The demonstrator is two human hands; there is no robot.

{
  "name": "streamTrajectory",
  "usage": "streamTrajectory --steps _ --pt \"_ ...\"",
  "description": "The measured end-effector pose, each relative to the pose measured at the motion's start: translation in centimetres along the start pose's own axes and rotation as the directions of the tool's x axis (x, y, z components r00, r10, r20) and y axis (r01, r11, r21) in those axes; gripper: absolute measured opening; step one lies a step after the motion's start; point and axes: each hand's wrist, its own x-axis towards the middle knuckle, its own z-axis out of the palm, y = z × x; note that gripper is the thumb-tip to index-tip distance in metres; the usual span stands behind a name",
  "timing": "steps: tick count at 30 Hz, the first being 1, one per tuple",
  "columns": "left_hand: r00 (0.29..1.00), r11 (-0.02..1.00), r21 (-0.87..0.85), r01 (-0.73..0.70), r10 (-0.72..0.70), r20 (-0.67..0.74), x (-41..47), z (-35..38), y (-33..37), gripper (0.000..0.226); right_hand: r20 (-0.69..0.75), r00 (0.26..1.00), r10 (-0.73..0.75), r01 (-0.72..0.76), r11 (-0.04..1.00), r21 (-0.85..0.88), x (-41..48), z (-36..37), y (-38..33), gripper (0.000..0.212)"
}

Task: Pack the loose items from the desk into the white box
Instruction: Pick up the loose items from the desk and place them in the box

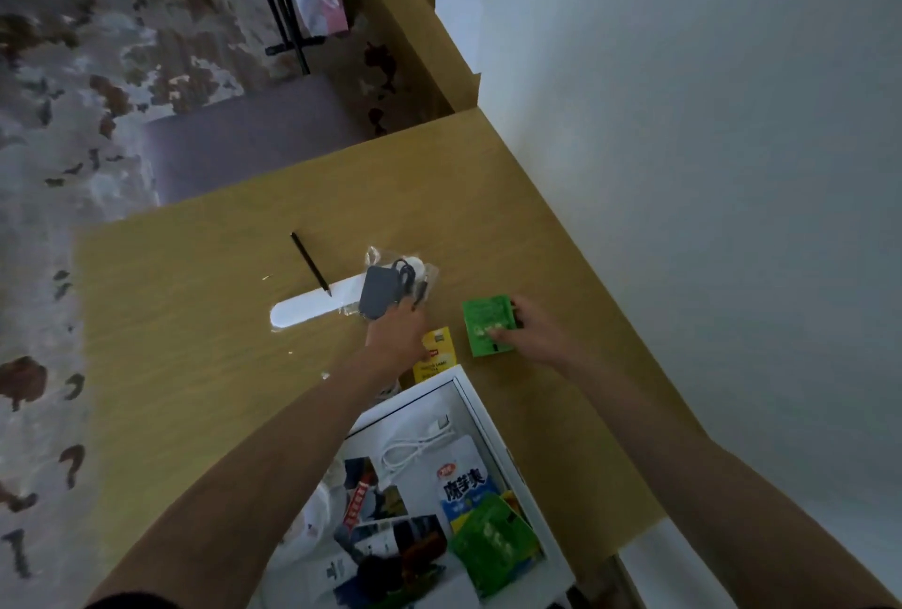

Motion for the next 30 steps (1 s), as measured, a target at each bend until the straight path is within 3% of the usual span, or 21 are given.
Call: streamTrajectory --steps 3,7,11,13,18,24,27,30 --pt "0.999 0.979 -0.204 0.019 -0.025 -0.028 -0.7 -1.0 0.2 0.024 0.072 0.996 -0.061 0.058 0.997 0.043 -1.5 -0.5 -1.5 0.039" --pt "0.992 0.86 -0.509 -0.044 -0.021 -0.121 -3.2 -2.8 -0.1 0.032 0.139 0.982 -0.129 0.123 0.991 0.047 -3.4 -0.8 -3.4 0.039" --pt "0.987 0.59 -0.796 -0.138 0.012 -0.162 -7.4 -4.9 0.1 0.008 0.169 0.963 -0.208 0.22 0.974 -0.058 -5.2 -1.0 -5.1 0.047" --pt "0.982 0.547 -0.818 -0.175 0.04 -0.183 -9.2 -5.6 0.6 0.004 0.157 0.948 -0.276 0.297 0.945 -0.134 -6.0 -1.1 -6.0 0.05" --pt "0.949 0.582 -0.78 -0.23 -0.045 -0.313 -13.6 -6.5 2.6 0.015 0.206 0.87 -0.449 0.489 0.841 -0.233 -8.2 -1.1 -7.9 0.037" --pt "0.864 0.674 -0.7 -0.238 -0.183 -0.47 -18.9 -6.3 3.2 0.008 0.329 0.817 -0.473 0.575 0.706 -0.415 -10.8 0.1 -9.8 0.025" --pt "0.87 0.701 -0.676 -0.226 -0.168 -0.464 -21.1 -6.0 2.7 0.01 0.418 0.788 -0.453 0.613 0.641 -0.462 -12.5 0.8 -10.5 0.026" --pt "0.911 0.752 -0.623 -0.216 -0.075 -0.406 -22.5 -5.1 2.2 0.02 0.419 0.748 -0.515 0.664 0.6 -0.447 -14.3 1.4 -10.5 0.036"
